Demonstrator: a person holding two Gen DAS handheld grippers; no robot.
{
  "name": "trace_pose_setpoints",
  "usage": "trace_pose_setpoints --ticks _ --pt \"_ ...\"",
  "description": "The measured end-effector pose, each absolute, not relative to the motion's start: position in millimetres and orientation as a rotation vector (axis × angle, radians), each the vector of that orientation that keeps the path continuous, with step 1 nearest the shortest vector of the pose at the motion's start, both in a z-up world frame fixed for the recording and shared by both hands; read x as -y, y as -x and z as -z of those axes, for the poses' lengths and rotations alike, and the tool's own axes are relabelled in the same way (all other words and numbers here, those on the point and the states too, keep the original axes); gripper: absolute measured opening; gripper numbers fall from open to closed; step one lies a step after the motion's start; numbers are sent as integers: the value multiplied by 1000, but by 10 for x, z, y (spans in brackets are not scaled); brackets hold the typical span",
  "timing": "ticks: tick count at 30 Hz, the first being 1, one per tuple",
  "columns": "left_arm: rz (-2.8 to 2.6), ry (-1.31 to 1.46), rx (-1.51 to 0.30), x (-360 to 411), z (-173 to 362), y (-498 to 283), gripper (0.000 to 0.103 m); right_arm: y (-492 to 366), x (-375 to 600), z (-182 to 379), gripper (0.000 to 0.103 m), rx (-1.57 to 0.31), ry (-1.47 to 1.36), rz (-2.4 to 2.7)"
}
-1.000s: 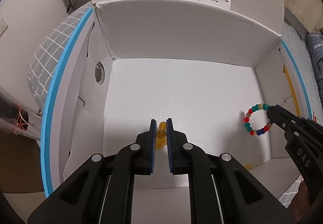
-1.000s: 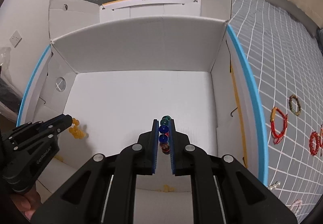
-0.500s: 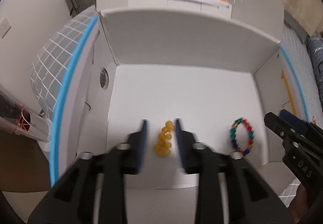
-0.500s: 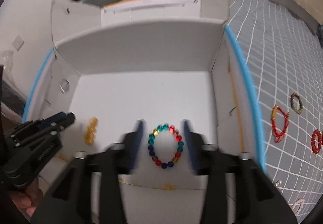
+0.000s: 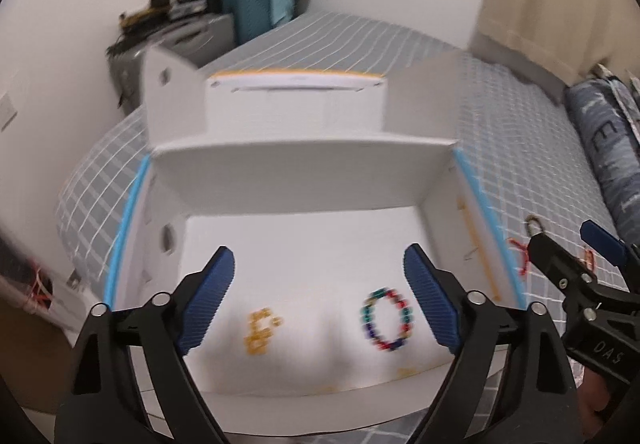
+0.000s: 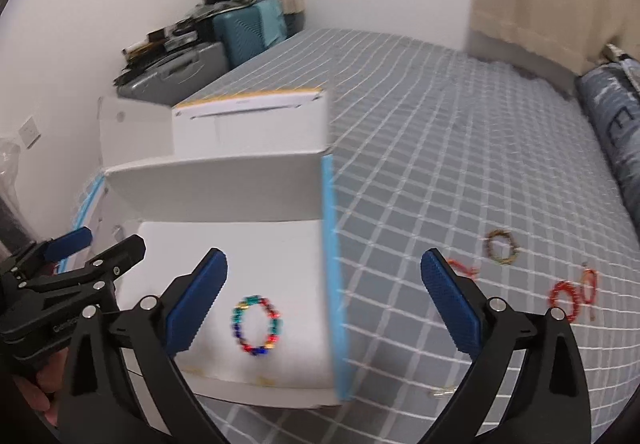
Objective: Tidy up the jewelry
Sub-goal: 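Move both tools back over the bed toward the red bracelets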
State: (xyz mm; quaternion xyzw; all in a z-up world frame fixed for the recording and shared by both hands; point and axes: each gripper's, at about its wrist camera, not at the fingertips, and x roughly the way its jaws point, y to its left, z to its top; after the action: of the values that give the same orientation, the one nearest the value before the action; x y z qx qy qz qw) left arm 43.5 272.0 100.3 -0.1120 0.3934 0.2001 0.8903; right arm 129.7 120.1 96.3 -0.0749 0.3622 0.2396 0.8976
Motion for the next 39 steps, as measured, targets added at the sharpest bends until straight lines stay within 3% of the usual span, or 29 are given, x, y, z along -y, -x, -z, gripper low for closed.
trace_pose_setpoints --ticks 9,21,29,39 --pt "-304 179 -786 -2006 -1096 -899 97 -1512 -352 -1047 95 -734 82 -361" --pt "-141 104 -810 -894 -801 -1453 97 -1803 936 -783 95 -751 48 -187" --pt "-76 72 -849 -336 -303 -1905 97 -2011 1415 -429 95 -793 25 -134" --pt "-101 101 -961 -406 430 -2419 97 -2470 1647 268 95 -915 -5 -91"
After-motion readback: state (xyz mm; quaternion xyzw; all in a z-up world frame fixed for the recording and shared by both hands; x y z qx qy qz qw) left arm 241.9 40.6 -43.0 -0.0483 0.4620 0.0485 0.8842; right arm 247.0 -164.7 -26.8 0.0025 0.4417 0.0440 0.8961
